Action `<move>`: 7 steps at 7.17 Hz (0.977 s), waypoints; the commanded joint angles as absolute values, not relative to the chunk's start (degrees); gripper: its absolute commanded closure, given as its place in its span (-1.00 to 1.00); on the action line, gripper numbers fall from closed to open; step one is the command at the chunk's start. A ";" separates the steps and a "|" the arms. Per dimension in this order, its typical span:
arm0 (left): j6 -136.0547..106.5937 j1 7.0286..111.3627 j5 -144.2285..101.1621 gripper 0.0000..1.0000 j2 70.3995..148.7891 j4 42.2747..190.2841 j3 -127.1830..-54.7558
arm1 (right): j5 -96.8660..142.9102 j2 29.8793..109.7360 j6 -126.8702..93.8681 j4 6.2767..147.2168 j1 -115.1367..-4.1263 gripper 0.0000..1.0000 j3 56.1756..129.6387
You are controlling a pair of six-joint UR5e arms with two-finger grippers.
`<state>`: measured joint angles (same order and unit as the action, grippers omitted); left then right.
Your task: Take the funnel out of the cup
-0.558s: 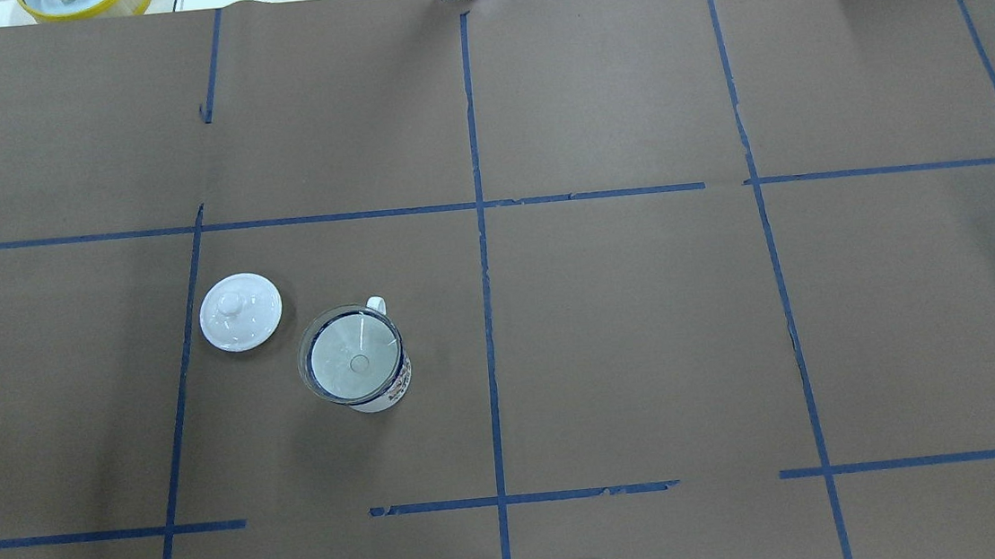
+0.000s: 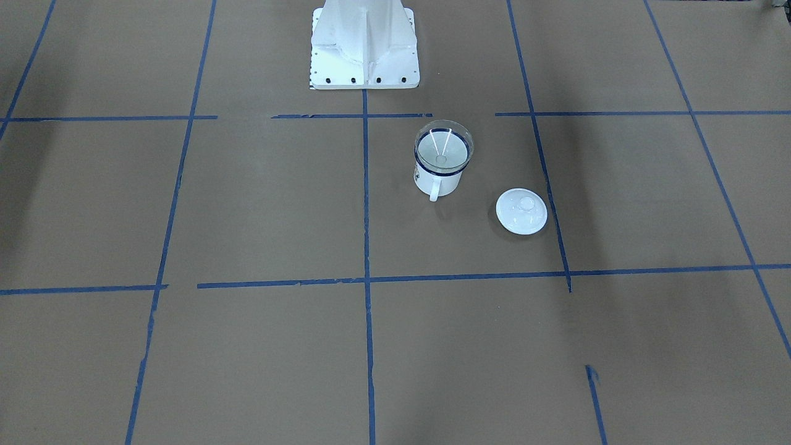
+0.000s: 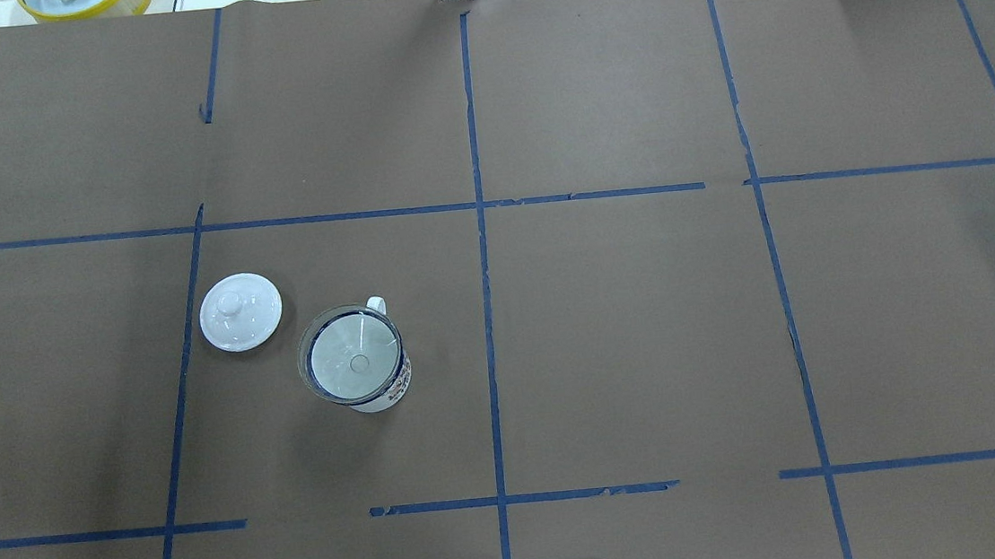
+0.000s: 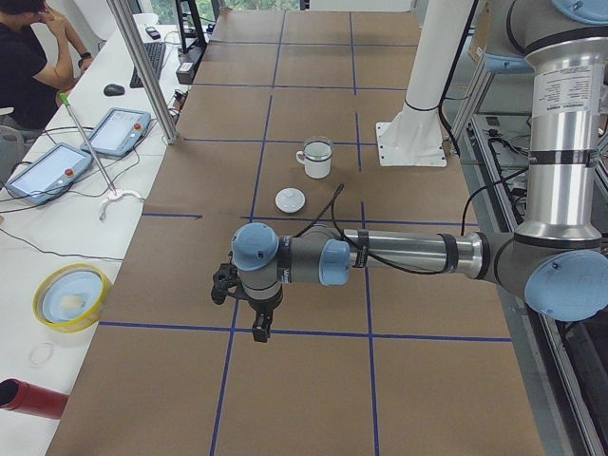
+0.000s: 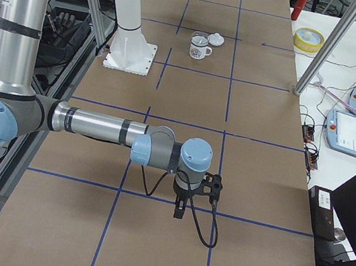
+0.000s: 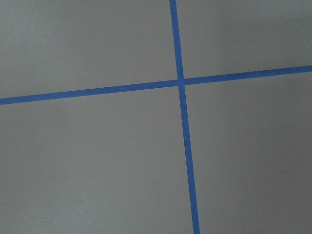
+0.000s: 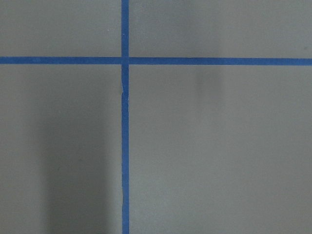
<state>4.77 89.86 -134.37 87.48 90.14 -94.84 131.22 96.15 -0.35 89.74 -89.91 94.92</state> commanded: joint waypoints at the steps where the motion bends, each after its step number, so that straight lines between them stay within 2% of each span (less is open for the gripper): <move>1: 4.05 89.74 -134.21 -1.00 90.16 90.00 -97.53 | 131.22 96.15 -0.35 89.74 -89.91 -1.00 94.92; 3: -7.83 86.52 -134.38 -1.00 93.07 89.91 -104.02 | 131.22 96.15 -0.35 89.74 -89.91 -1.00 94.92; 5: -24.69 73.54 -133.77 -1.00 96.04 90.61 -111.59 | 131.22 96.15 -0.35 89.74 -89.91 -1.00 94.92; 7: -35.72 65.52 -133.16 -1.00 101.31 90.88 -114.25 | 131.22 96.15 -0.35 89.74 -89.91 -1.00 94.92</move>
<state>-28.65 70.82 -133.67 98.14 90.73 -112.35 131.22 96.15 -0.35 89.74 -89.91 94.92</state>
